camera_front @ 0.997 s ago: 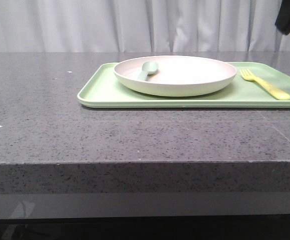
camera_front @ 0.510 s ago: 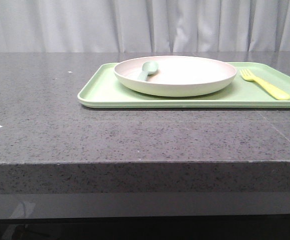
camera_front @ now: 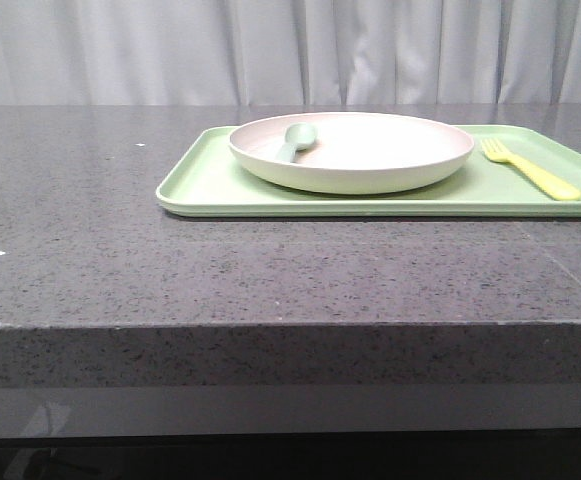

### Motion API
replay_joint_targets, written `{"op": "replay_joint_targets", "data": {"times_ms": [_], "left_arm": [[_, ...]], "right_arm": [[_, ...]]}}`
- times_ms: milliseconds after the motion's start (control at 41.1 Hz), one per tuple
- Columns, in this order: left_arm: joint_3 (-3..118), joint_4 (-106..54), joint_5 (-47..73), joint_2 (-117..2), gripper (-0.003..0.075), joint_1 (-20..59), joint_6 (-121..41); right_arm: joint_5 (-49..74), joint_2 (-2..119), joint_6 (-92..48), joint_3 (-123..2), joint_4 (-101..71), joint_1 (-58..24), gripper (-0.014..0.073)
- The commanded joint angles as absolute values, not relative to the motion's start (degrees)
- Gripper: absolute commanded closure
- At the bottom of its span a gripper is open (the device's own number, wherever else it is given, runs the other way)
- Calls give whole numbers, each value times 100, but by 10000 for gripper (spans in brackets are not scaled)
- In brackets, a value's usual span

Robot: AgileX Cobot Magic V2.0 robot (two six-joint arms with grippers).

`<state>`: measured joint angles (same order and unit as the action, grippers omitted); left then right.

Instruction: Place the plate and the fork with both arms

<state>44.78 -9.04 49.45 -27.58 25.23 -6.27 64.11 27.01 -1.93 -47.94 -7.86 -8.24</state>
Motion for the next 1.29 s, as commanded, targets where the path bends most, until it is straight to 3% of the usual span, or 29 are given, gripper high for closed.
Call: {"op": "replay_joint_targets", "data": {"times_ms": [0,267,535,632,827,1264], "left_arm": [[4604,-1002,4553,-2788,364,2558,-646],[4604,-960,4553,-2788,380,2558,-636],[4604,-470,4553,-2788,636,2532,-143],[4604,-470,4553,-2788,739,2532,-96],[4604,-470,4504,-2788,741,2532,76],[4604,-470,4516,-2788,741,2532,76]], "right_arm": [[6127,2725,-111,-4921,-707,-824,335],[6114,2725,113,-4921,-352,-824,335],[6044,2725,113,-4921,-366,-824,340],[6039,2725,113,-4921,-417,-824,423],[6001,2725,113,-4921,-489,-824,710],[6114,2725,113,-4921,-488,-824,712]]}}
